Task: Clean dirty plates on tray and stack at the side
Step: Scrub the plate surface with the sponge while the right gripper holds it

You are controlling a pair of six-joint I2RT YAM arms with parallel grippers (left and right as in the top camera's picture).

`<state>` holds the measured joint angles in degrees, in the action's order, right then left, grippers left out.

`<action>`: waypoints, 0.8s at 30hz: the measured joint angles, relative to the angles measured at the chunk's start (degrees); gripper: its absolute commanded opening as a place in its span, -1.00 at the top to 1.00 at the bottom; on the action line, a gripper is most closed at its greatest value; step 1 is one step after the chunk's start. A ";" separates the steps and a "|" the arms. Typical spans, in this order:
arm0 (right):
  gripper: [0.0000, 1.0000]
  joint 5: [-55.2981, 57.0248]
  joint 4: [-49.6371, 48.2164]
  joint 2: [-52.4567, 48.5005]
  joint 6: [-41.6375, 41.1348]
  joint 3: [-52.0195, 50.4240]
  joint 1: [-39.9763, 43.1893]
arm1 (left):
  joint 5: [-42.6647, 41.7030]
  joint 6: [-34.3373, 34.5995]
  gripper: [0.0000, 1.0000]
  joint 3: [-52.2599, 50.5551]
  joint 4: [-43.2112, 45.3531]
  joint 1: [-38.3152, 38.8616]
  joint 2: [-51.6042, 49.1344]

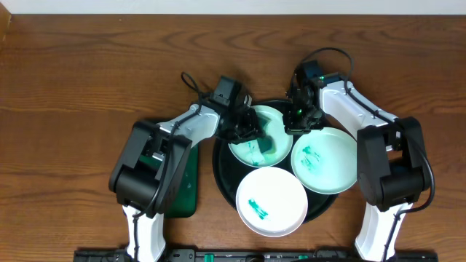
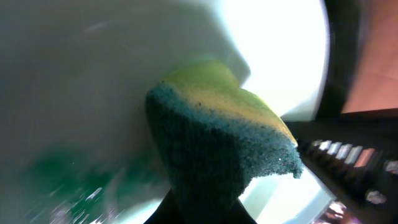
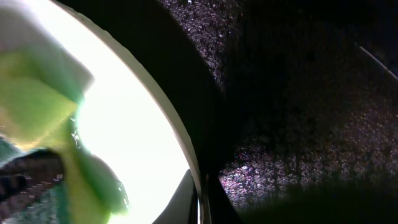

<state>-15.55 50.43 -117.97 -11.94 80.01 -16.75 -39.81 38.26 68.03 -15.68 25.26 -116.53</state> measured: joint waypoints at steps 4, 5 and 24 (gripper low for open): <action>0.97 -0.09 0.07 0.00 0.04 0.00 0.02 | 6.08 -3.74 0.86 2.62 -9.66 0.17 0.94; 0.97 -0.09 0.09 -0.02 0.04 0.00 0.02 | 7.76 -4.44 0.86 3.54 -11.93 0.24 1.01; 0.97 -0.90 0.50 -0.13 0.04 0.00 -0.02 | 15.13 -11.19 0.85 10.03 -14.25 5.95 0.26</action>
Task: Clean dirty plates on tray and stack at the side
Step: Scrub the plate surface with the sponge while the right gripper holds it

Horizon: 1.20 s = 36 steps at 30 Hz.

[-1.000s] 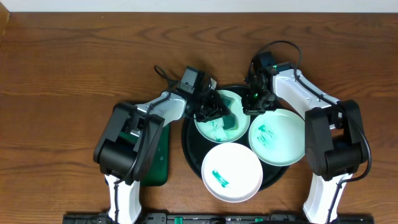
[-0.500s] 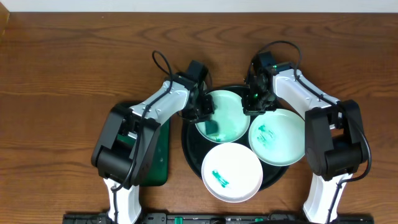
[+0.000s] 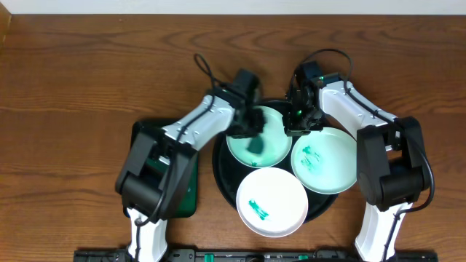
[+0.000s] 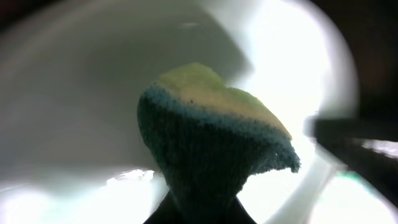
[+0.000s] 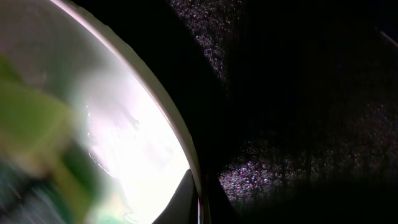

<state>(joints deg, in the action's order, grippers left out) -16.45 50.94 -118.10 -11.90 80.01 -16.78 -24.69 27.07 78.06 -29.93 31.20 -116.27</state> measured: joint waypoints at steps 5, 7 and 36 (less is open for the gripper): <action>0.97 -0.02 0.09 0.00 0.00 0.00 0.00 | -5.57 3.82 0.86 0.22 4.46 3.98 -1.55; 0.97 -0.02 0.22 -0.02 0.00 0.00 0.00 | -6.73 5.81 0.86 0.33 4.79 4.22 -2.78; 0.97 -0.26 1.97 -0.02 -0.02 0.00 0.00 | -1.70 4.81 0.86 7.43 -10.32 -6.93 -6.88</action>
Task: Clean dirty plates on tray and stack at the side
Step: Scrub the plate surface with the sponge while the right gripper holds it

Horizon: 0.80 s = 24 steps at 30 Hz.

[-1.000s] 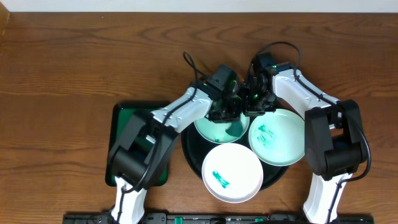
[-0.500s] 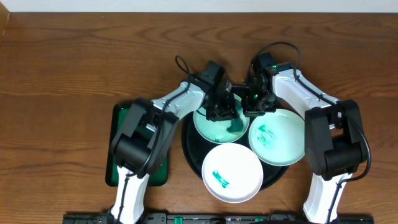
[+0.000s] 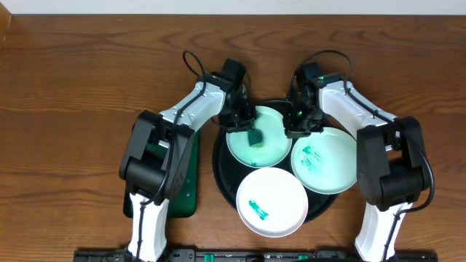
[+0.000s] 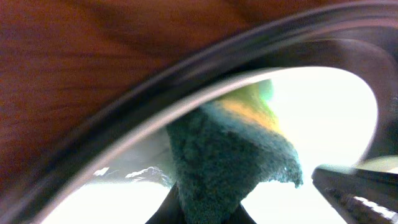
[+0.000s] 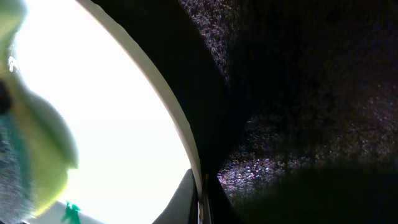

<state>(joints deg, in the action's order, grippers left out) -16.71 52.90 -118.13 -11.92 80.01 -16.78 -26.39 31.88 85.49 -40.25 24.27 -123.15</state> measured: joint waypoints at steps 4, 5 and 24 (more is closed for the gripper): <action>0.98 -0.02 0.00 0.00 0.00 0.00 0.00 | 8.09 -1.27 0.86 0.76 -5.57 0.55 0.72; 0.97 -0.04 0.00 0.00 0.00 0.00 0.00 | 9.70 -1.62 0.86 0.87 -6.49 0.68 0.83; 0.98 -2.62 0.20 -0.35 0.00 0.07 -0.46 | 11.87 -18.71 0.85 0.72 -6.34 6.60 1.25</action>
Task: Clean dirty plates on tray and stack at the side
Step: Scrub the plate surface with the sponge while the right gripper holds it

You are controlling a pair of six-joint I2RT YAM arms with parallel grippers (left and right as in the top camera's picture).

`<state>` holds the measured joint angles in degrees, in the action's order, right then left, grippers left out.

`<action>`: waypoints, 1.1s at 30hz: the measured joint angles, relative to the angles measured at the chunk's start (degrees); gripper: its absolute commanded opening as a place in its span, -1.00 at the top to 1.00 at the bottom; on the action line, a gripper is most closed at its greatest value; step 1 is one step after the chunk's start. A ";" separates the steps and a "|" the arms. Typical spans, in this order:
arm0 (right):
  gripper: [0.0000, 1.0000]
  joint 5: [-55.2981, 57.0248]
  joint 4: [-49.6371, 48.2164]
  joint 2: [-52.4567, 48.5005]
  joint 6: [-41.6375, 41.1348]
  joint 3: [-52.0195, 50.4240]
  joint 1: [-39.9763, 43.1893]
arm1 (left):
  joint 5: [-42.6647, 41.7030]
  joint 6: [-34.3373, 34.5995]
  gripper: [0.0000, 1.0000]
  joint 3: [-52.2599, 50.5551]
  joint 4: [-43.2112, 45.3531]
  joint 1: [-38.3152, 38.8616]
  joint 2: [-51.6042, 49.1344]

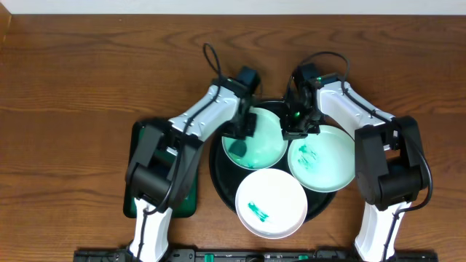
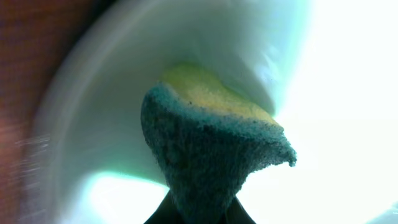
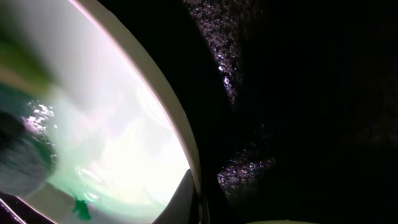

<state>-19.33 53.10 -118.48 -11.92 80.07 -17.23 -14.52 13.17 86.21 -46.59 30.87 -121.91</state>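
A black round tray (image 1: 218,173) holds three white plates. The back plate (image 1: 263,149) is smeared pale green. My left gripper (image 1: 242,125) is shut on a yellow and green sponge (image 2: 208,137), pressed on that plate's left part. My right gripper (image 1: 294,125) is shut on the same plate's right rim (image 3: 180,134), one finger inside and one outside. A second plate (image 1: 331,164) at the right bears a green stain (image 1: 306,154). The front plate (image 1: 273,204) bears a green stain (image 1: 255,211) too.
A dark green mat (image 1: 191,182) lies on the wooden table (image 1: 87,80) left of the tray, partly under my left arm. The arms' bases stand at the table's front edge.
My left gripper with the sponge has moved from the back plate's upper left rim to its left part. The green smear on that plate shows wider. The right gripper has kept its hold.
The sponge was on the back plate's middle over a green stain. It then stood lower in the plate, then at the upper left rim, and now at the left. The stain has spread to a pale film. My right gripper held the rim throughout.
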 measured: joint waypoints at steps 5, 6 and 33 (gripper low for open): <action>0.97 0.46 0.07 -0.02 0.00 0.00 0.00 | -8.81 -0.98 0.86 -0.74 5.49 3.54 -0.46; 0.97 0.50 0.07 -0.02 0.00 0.00 0.00 | -10.27 -1.01 0.86 -0.85 6.27 3.85 -0.59; 0.98 0.63 0.85 -0.02 0.02 0.02 0.00 | -17.94 10.93 0.86 -1.36 3.48 -12.55 -1.73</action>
<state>-18.70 53.95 -118.50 -11.90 80.09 -17.23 -32.47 24.10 84.86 -43.11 18.33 -123.63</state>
